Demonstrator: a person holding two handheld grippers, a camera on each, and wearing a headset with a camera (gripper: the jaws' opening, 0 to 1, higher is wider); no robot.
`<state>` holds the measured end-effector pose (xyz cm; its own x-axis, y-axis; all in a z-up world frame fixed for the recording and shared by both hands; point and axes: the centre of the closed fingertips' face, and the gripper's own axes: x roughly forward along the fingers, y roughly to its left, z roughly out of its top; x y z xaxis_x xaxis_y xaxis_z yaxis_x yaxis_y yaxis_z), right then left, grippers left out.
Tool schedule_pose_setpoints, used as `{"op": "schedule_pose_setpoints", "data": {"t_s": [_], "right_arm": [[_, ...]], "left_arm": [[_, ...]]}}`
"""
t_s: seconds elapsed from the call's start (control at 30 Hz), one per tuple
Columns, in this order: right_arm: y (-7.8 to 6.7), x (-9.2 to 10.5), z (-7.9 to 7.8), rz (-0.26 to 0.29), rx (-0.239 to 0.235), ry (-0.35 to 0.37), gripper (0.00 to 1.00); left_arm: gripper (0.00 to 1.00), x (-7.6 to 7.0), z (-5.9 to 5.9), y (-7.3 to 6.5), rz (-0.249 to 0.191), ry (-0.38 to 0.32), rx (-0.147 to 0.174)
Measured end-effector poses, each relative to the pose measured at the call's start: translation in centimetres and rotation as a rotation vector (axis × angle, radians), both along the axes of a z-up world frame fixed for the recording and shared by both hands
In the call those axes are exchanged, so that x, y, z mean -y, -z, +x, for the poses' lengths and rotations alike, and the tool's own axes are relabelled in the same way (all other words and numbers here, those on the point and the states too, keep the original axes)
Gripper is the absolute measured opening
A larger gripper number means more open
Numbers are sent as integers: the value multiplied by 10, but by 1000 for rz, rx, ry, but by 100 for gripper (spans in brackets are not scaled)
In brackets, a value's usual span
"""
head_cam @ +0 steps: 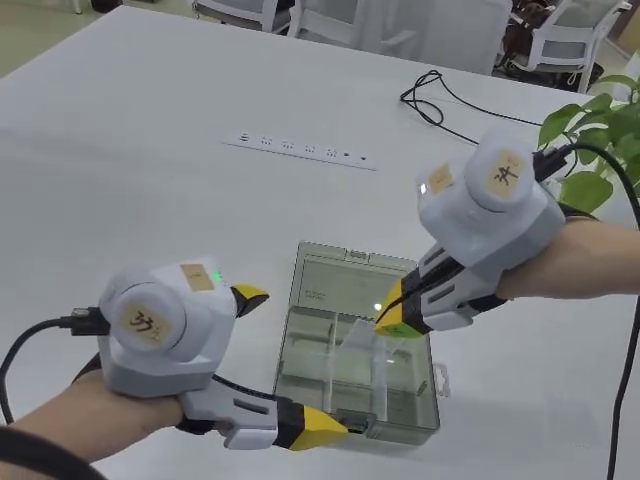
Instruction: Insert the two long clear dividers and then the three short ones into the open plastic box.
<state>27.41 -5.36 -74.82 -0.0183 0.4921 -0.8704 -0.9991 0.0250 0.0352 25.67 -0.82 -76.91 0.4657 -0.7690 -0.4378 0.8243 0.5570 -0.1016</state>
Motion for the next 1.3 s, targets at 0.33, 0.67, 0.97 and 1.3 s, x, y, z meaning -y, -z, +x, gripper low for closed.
{"op": "schedule_pose_setpoints", "data": {"t_s": [0.33, 0.67, 0.97, 1.3], "right_arm": [[1, -1, -1, 1, -8, -3, 2], [2, -1, 0, 4, -3, 0, 2], [7, -2, -2, 6, -3, -1, 2], [4, -6, -4, 35, 1, -8, 2]], "left_arm": [[98, -1, -2, 2, -4, 6, -10], [96, 1, -3, 2, -5, 13, -12], [95, 1, -4, 2, -9, 11, -16], [94, 1, -6, 3, -12, 10, -22]]}}
